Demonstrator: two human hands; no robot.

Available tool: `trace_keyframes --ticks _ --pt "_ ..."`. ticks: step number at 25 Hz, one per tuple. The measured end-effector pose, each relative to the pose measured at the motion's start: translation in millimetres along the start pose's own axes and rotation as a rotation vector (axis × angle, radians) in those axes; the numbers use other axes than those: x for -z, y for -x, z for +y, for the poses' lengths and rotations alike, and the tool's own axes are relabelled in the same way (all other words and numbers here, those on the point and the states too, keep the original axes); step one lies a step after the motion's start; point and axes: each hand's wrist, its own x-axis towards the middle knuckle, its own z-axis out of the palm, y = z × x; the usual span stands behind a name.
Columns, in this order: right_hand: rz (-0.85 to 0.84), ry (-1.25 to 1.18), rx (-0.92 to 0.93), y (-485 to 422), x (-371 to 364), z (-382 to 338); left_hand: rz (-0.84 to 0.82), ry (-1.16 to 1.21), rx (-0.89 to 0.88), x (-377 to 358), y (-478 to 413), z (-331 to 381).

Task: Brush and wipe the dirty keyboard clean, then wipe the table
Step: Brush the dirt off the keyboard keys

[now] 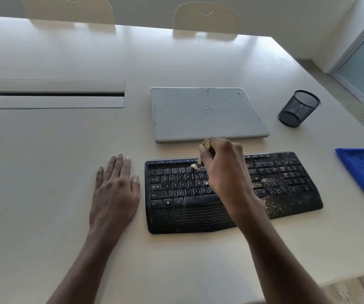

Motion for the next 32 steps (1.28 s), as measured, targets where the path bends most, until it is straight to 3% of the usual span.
trace_keyframes --ticks 32 --pt "0.054 -0.063 -0.058 2.4 9.6 3.3 0.003 -0.01 -0.009 -3.3 -0.2 -1.8"
